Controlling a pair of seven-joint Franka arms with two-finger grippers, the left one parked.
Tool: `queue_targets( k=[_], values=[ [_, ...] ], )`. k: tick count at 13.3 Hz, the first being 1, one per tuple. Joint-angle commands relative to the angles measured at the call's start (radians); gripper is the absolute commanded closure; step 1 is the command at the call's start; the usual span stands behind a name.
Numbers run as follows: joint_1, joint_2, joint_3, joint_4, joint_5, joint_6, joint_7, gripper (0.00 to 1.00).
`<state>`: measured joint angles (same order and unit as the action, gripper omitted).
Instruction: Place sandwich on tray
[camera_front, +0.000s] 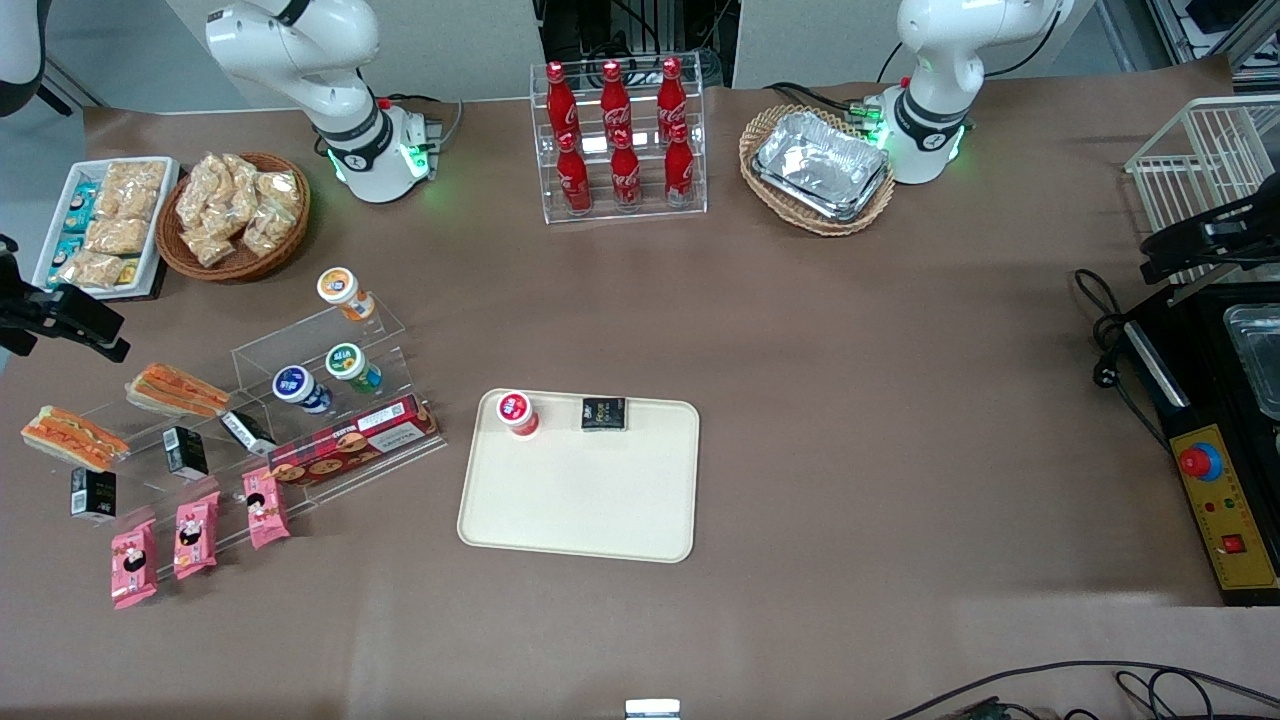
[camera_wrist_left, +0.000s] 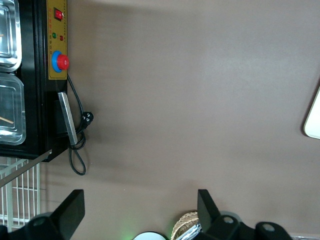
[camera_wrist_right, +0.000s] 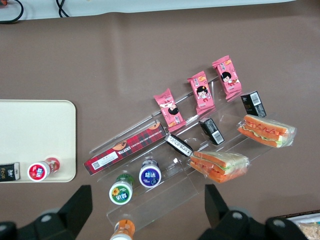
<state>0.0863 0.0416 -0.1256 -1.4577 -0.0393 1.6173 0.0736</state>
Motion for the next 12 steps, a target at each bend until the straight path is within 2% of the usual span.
queue_targets(
  k=[1, 7, 12],
  values=[
    [-0.014, -0.011, 0.004, -0.004, 0.022, -0.01, -0.012, 0.0],
    [-0.02, -0.009, 0.0, -0.004, 0.022, -0.005, -0.012, 0.0],
    [-0.017, -0.009, -0.077, -0.006, 0.022, 0.0, 0.005, 0.0]
  ],
)
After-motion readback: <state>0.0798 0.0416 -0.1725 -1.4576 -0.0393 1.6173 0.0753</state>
